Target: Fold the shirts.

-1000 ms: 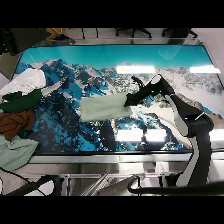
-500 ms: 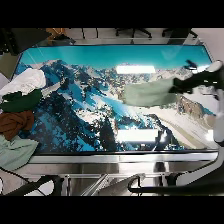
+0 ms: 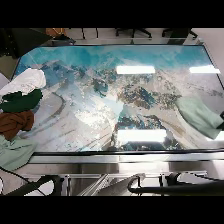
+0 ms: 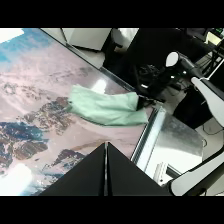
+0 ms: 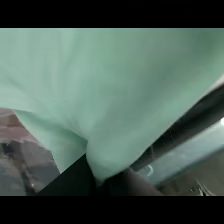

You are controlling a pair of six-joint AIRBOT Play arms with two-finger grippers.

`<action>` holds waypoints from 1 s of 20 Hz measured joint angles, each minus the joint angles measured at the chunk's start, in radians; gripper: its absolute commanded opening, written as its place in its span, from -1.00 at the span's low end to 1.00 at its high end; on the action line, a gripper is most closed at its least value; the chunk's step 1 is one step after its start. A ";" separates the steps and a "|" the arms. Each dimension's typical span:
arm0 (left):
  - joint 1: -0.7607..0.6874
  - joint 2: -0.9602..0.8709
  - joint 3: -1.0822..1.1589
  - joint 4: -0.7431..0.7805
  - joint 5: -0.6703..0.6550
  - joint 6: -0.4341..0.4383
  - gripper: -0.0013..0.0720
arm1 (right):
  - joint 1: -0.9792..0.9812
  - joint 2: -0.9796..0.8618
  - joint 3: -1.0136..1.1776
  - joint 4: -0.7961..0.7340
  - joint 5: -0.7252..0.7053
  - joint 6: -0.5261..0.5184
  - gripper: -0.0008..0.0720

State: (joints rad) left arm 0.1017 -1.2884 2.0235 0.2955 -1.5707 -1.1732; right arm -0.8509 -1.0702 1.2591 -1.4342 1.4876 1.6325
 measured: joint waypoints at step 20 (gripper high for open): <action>-0.029 0.028 -0.092 0.104 -0.020 0.028 -0.92 | 0.257 0.138 0.031 0.357 -0.155 -0.041 -0.94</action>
State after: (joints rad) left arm 0.0727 -1.2606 1.9316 0.3996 -1.5906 -1.1450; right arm -0.5934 -0.9325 1.2903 -1.0775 1.3323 1.5917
